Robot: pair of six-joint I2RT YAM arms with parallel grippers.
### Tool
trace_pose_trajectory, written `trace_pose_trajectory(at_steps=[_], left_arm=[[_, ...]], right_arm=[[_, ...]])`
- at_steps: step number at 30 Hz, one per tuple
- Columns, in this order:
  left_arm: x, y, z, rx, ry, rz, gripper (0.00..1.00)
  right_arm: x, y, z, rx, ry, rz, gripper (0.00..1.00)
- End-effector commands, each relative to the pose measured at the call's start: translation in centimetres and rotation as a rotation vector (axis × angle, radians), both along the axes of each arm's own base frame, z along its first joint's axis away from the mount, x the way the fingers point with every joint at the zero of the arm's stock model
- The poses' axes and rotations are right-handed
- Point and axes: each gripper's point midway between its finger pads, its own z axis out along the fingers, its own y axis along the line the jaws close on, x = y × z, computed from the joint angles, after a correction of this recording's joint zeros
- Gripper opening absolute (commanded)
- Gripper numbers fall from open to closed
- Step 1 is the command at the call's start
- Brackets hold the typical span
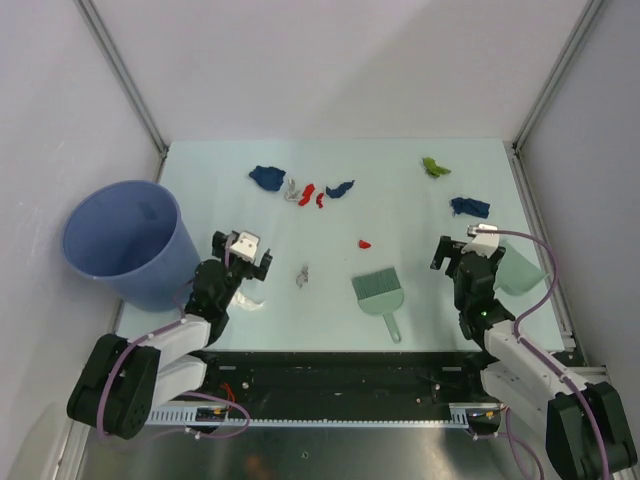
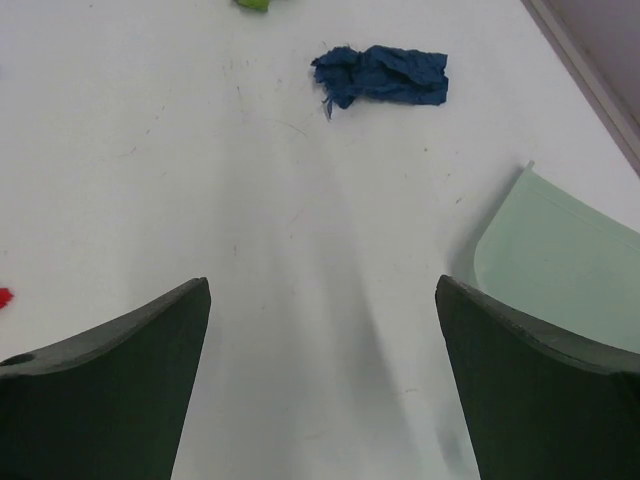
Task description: Sweep away the paper scraps from the table
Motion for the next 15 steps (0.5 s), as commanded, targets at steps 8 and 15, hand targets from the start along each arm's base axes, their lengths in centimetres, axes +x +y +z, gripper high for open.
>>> trace_pose_trajectory(at_steps=[8,15], left_arm=[[1.9,-0.7,5.1,0.102,-0.078,-0.049,1.0],[-0.6,-6.1,9.1,0.204,0.343,-0.355,1.0]], right_arm=[[1.2,4.9,6.9,0.171,-0.066,0.206,1.0],[1.4,9.6,8.7,0.231,0.015,0.382,1.0]])
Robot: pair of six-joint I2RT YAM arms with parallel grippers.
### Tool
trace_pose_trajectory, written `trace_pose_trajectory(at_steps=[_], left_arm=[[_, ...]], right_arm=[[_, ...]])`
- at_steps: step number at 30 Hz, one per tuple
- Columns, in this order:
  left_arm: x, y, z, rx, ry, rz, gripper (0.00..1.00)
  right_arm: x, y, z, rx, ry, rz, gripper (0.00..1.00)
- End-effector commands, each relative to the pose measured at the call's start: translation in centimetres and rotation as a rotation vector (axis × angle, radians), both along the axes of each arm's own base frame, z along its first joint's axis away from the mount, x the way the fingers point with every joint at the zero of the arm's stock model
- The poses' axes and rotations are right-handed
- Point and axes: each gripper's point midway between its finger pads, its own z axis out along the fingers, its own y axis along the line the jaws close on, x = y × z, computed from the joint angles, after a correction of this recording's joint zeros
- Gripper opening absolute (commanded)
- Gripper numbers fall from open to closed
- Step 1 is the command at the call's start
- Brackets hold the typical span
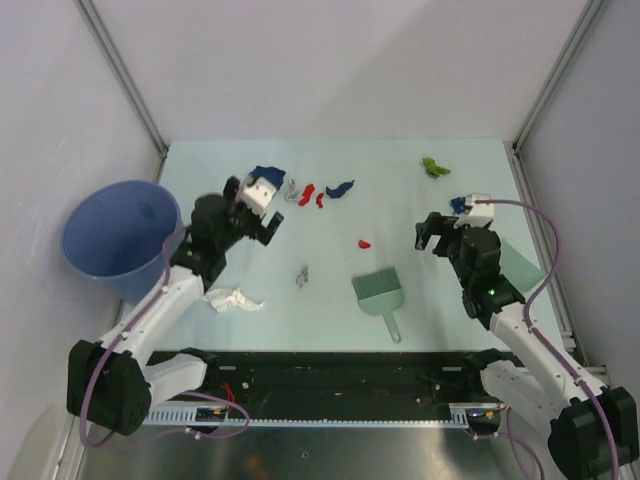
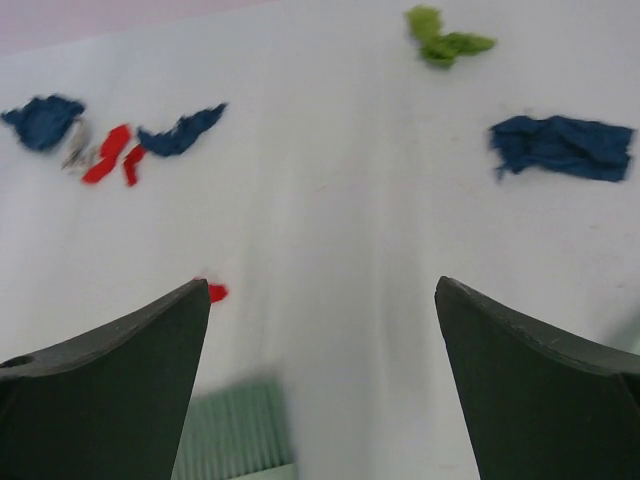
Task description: Sweep away the paper scraps from the table
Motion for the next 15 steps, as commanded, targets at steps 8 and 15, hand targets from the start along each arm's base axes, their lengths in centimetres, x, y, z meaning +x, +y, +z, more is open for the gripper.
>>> trace_pose_trajectory(at_steps=[8,15], left_arm=[[-7.1,5.8,11.3,0.238,0.247,0.259,1.0],[-11.5,15.2,12.1,0.396,0.263,0.602,1.0]], right_arm=[[-1.2,6.2,-0.5,-0.078,0.195,0.198,1.0],[-1.1,6.9,-1.3,-0.131,0.204,0.18,1.0]])
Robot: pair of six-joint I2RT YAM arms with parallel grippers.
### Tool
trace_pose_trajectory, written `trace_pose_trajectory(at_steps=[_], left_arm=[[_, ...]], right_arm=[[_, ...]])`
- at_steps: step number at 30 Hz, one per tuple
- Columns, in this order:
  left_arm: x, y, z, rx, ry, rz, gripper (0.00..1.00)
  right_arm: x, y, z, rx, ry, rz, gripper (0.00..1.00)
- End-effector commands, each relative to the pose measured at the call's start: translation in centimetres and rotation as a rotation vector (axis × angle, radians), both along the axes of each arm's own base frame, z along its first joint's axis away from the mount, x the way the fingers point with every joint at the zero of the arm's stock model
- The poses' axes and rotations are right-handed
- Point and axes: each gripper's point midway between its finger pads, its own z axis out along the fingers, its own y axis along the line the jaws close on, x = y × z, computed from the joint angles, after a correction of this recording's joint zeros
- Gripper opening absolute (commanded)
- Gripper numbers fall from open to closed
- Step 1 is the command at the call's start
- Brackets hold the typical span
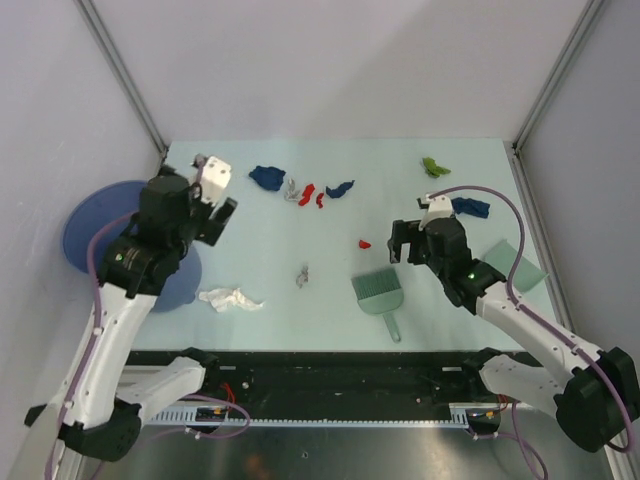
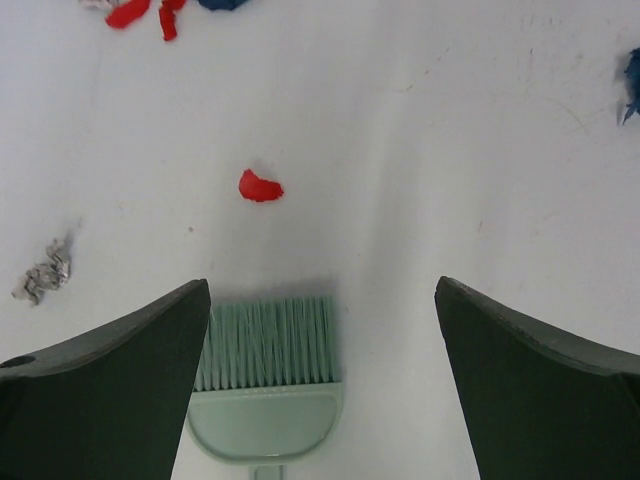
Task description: Sweep away the paper scraps from the table
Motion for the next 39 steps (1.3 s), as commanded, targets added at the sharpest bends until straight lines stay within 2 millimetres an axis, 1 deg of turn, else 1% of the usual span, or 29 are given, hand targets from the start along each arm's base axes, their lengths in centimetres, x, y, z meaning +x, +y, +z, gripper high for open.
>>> trace_pose_trajectory(at_steps=[1,2,4,6,7,8,9,10,11,12,14,15,16,17,18,19,21,22,23,24,25,27,28,30,31,33,34,37,39], left_arm=[[-4.4,6.0,-2.4,0.114,0.154,0.195,1.0],[-5.0,6.4,-2.9,0.113,0.177,0.205,1.0],[-5.5,6.7,-3.6,0.114,0.202,0.213,1.0],[-5.9,7.3,-5.1,0.124,0.252,0.222,1.0],[-6.0,6.9,-6.4,0.107,0.29,0.191,0.98],[-5.9,7.0,-7.1,0.092,0.316,0.189,0.96],[-5.8,6.7,-7.7,0.086,0.338,0.164,0.87],[-5.6,6.3,-8.2,0.075,0.357,0.14,0.81],[-5.3,6.6,-9.3,0.102,0.399,0.143,0.76],[-5.1,7.1,-9.6,0.119,0.412,0.161,0.62],[-4.3,7.3,-10.0,0.113,0.433,0.162,0.47],[-3.9,7.2,-9.9,0.106,0.43,0.157,0.28],[-3.4,7.0,-9.1,0.097,0.406,0.149,0.14],[-3.0,6.5,-8.9,0.077,0.402,0.127,0.01],[-2.6,6.2,-8.4,0.064,0.39,0.112,0.0],[-2.0,5.6,-6.9,0.044,0.354,0.086,0.0],[-0.6,4.5,-5.9,0.018,0.336,0.029,0.0],[0.3,4.1,-3.9,0.008,0.288,0.011,0.0],[1.9,3.8,-4.2,0.011,0.306,0.001,0.0],[3.1,3.7,-4.0,0.012,0.3,0.003,0.0],[5.5,3.5,-4.2,0.016,0.313,0.002,0.0],[7.9,3.7,-4.5,0.028,0.333,0.027,0.0],[10.0,3.7,-4.6,0.037,0.34,0.036,0.0],[11.9,3.8,-4.4,0.05,0.335,0.04,0.0],[13.6,3.7,-4.1,0.044,0.325,0.041,0.0],[15.2,3.5,-4.0,0.038,0.318,0.036,0.0],[16.7,3.6,-4.1,0.029,0.315,0.037,0.0],[18.7,3.3,-4.5,-0.014,0.321,0.024,0.0],[19.1,2.9,-4.9,-0.047,0.334,0.016,0.0]], right_arm=[[0.7,-0.1,1.2,-0.031,-0.028,-0.03,1.0],[0.7,0.0,1.2,-0.034,-0.027,-0.027,1.0],[0.7,0.1,1.4,-0.039,-0.032,-0.028,1.0],[0.7,-0.1,1.4,-0.054,-0.034,-0.037,1.0],[0.6,-0.2,1.4,-0.059,-0.034,-0.037,1.0],[0.6,-0.2,1.4,-0.063,-0.035,-0.041,1.0],[0.6,-0.5,1.4,-0.075,-0.04,-0.044,1.0],[0.6,-0.6,1.5,-0.078,-0.042,-0.046,1.0],[0.6,-0.6,1.5,-0.085,-0.042,-0.047,1.0],[0.6,-0.8,1.5,-0.094,-0.044,-0.051,1.0],[0.4,-1.0,1.6,-0.098,-0.046,-0.056,1.0],[0.5,-1.2,1.7,-0.102,-0.05,-0.063,1.0],[0.3,-1.4,1.8,-0.104,-0.051,-0.065,1.0],[0.3,-1.4,1.8,-0.106,-0.051,-0.068,1.0],[0.3,-1.5,1.8,-0.107,-0.052,-0.071,1.0],[0.4,-1.5,1.8,-0.111,-0.052,-0.071,1.0],[0.4,-1.4,1.7,-0.112,-0.052,-0.068,1.0],[0.5,-1.3,1.7,-0.108,-0.053,-0.067,1.0],[0.5,-1.2,1.7,-0.104,-0.052,-0.066,1.0],[0.6,-1.0,1.7,-0.095,-0.052,-0.063,1.0],[0.6,-0.8,1.9,-0.083,-0.059,-0.056,1.0],[0.6,-0.2,2.2,-0.071,-0.068,-0.04,1.0],[0.6,-0.1,2.3,-0.069,-0.073,-0.038,1.0],[0.5,-0.1,2.4,-0.081,-0.077,-0.031,1.0],[0.4,-0.2,2.4,-0.087,-0.077,-0.032,1.0],[0.3,-0.7,2.4,-0.105,-0.075,-0.044,1.0],[0.2,-0.9,2.3,-0.111,-0.072,-0.048,1.0],[0.2,-1.5,2.4,-0.121,-0.072,-0.078,1.0],[0.2,-2.8,2.1,-0.137,-0.049,-0.147,1.0]])
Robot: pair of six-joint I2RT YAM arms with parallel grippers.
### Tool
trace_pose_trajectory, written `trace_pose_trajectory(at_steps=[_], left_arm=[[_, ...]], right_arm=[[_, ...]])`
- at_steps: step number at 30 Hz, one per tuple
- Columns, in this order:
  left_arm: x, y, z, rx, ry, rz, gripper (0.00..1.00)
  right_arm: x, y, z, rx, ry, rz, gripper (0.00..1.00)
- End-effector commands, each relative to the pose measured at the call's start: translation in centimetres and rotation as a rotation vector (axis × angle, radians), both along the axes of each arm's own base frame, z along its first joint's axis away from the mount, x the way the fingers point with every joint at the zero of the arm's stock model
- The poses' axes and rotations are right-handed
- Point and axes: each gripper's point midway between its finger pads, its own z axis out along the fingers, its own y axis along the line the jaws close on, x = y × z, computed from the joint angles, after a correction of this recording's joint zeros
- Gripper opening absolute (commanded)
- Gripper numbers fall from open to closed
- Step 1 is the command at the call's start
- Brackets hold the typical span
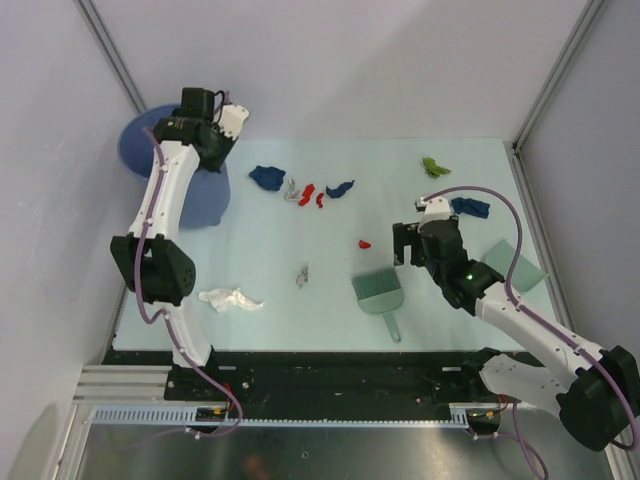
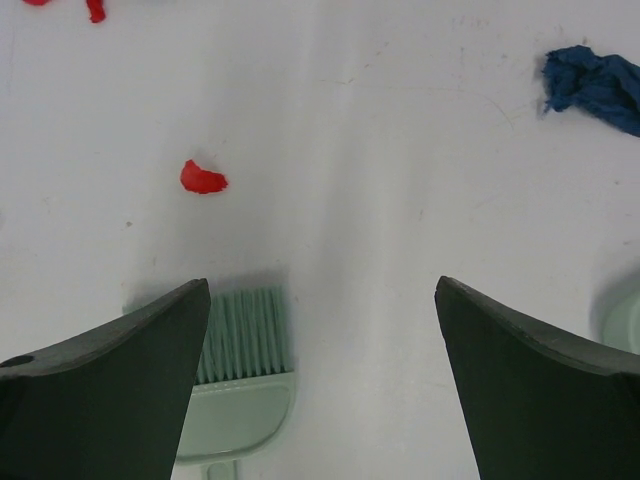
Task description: Sweep away the paper scraps from the table
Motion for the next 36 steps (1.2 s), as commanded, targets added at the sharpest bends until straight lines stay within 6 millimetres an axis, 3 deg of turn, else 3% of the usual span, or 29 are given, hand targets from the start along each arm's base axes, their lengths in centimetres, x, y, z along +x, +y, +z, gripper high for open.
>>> trace_pose_trajectory(at_steps=[1,4,5,6,7,8,9,11,14,15,18,20,21,23,24,28,30,36], left_arm=[[2.3,-0.2,4.0,-0.069,-0.131,-0.016,0.0],[2.7,-0.6,3.2,-0.098,-0.112,-0.023,0.0],[2.7,-0.9,2.9,-0.108,-0.105,-0.029,0.06],[2.7,-0.8,2.9,-0.109,-0.105,-0.029,0.22],[2.8,-0.8,3.3,-0.112,-0.115,-0.025,0.43],[2.8,-0.9,3.5,-0.116,-0.119,-0.022,0.88],[2.8,-0.8,4.0,-0.117,-0.135,-0.014,1.0],[3.1,-0.5,6.2,-0.124,-0.194,0.029,1.0],[2.9,-0.5,10.0,-0.163,-0.29,0.07,1.0],[2.2,-0.6,11.6,-0.177,-0.327,0.075,1.0],[-0.1,-1.5,14.0,-0.209,-0.373,0.072,1.0],[-1.7,-3.2,14.5,-0.209,-0.375,0.015,1.0],[-3.5,-4.5,14.5,-0.206,-0.364,-0.033,1.0],[-5.2,-5.7,13.8,-0.181,-0.344,-0.097,1.0],[-7.1,-6.8,13.0,-0.176,-0.319,-0.143,1.0],[-11.1,-9.3,9.9,-0.225,-0.232,-0.264,1.0],[-12.9,-9.6,8.3,-0.254,-0.189,-0.287,1.0],[-15.5,-9.4,5.7,-0.259,-0.145,-0.317,1.0]], right_arm=[[0.9,-2.6,2.5,0.002,-0.045,-0.146,1.0],[1.1,-6.3,2.2,-0.003,-0.033,-0.33,1.0],[1.4,-8.4,2.0,0.005,-0.023,-0.406,1.0],[1.3,-9.5,1.6,0.015,-0.004,-0.44,1.0],[1.5,-10.7,1.1,0.035,0.013,-0.484,1.0],[1.8,-12.8,0.7,0.065,0.033,-0.544,1.0],[1.9,-14.0,0.3,0.077,0.046,-0.582,1.0],[1.9,-17.4,-0.6,0.087,0.058,-0.714,1.0],[2.3,-20.8,-2.3,0.079,0.088,-0.817,1.0],[2.8,-21.3,-2.8,0.078,0.094,-0.825,1.0],[3.0,-23.5,-5.8,0.071,0.17,-0.876,0.98],[3.4,-23.4,-7.4,0.129,0.224,-0.843,0.88],[3.2,-24.1,-8.6,0.142,0.26,-0.851,0.84],[3.6,-23.6,-9.7,0.161,0.301,-0.801,0.81],[3.5,-23.4,-10.5,0.158,0.333,-0.788,0.81],[3.6,-22.9,-12.1,0.169,0.381,-0.758,0.85],[3.6,-22.9,-12.7,0.162,0.4,-0.759,0.85],[3.0,-23.3,-13.9,0.137,0.44,-0.784,0.68]])
